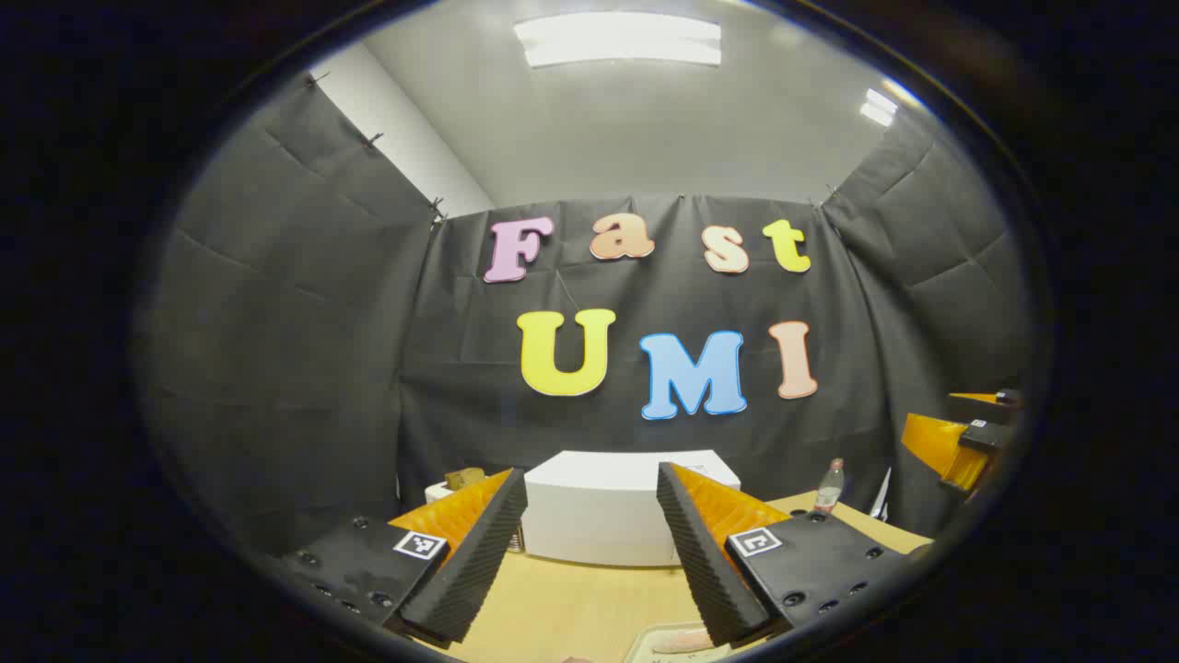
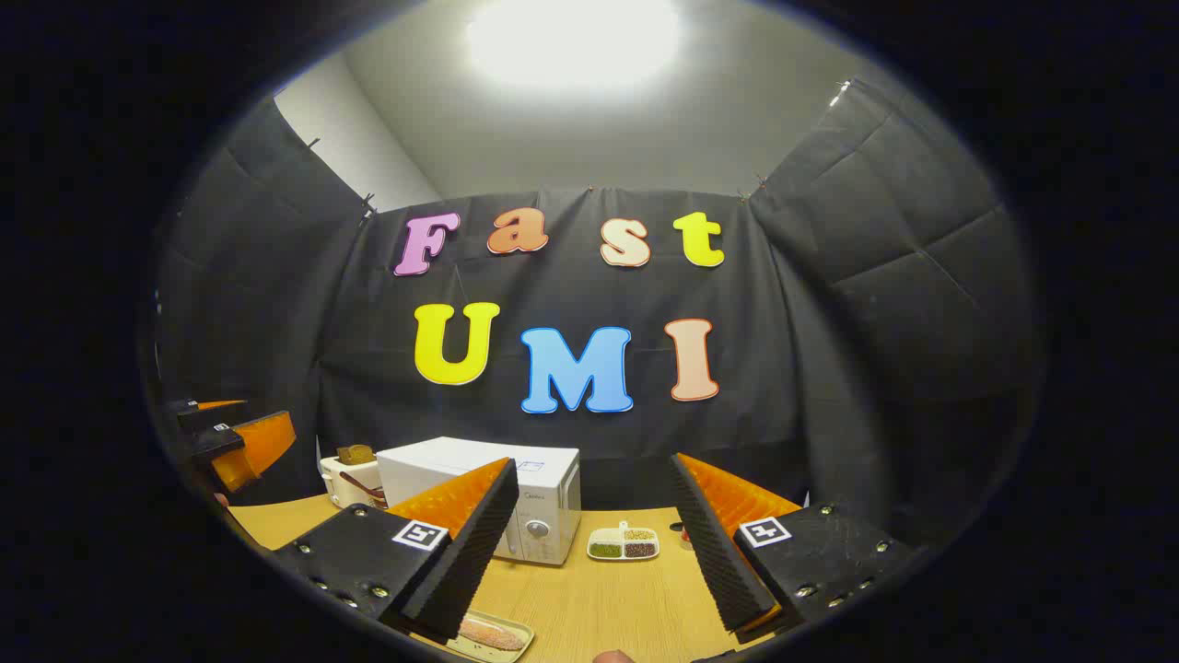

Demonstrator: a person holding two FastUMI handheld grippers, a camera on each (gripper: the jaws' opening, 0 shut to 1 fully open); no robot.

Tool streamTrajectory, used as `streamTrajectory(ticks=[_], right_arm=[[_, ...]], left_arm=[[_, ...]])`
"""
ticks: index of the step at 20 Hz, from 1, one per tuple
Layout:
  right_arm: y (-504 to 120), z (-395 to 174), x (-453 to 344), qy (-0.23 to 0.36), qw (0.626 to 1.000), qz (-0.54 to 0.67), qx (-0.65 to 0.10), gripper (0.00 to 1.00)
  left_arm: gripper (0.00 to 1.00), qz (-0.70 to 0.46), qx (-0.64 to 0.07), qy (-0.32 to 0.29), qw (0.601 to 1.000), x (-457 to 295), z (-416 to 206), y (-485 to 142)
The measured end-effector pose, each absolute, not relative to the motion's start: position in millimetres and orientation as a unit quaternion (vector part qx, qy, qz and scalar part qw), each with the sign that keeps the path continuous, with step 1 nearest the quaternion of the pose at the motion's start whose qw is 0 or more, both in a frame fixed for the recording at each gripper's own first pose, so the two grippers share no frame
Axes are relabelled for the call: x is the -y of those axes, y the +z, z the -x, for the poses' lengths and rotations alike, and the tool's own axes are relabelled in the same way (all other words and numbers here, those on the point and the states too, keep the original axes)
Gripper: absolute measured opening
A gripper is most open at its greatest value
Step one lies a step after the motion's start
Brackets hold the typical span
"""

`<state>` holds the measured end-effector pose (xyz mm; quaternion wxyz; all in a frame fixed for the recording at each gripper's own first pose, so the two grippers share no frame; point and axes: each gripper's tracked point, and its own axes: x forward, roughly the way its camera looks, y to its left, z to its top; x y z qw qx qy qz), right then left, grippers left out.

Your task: Open the microwave oven with the left hand, put the food in, and close the microwave oven.

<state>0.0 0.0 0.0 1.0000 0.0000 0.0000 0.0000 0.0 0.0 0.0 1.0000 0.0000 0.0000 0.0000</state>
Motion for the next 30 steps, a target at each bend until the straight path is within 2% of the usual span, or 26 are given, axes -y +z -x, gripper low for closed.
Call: streamTrajectory(ticks=[4,15,25,30], right_arm=[[-2,-4,7,-0.004,1.000,0.004,0.000,0.99],[2,-10,19,-0.002,1.000,0.003,0.000,0.99],[2,13,71,-0.077,0.996,0.035,-0.006,0.99],[2,26,94,-0.118,0.992,0.039,-0.020,0.99]], left_arm=[[0.97,0.003,-0.009,-0.006,1.000,8,-15,-8],[0.94,-0.001,-0.012,-0.055,0.998,58,-75,-36],[0.94,-0.003,-0.032,-0.120,0.992,123,-175,-91],[0.96,0.003,-0.045,-0.125,0.991,145,-221,-121]])
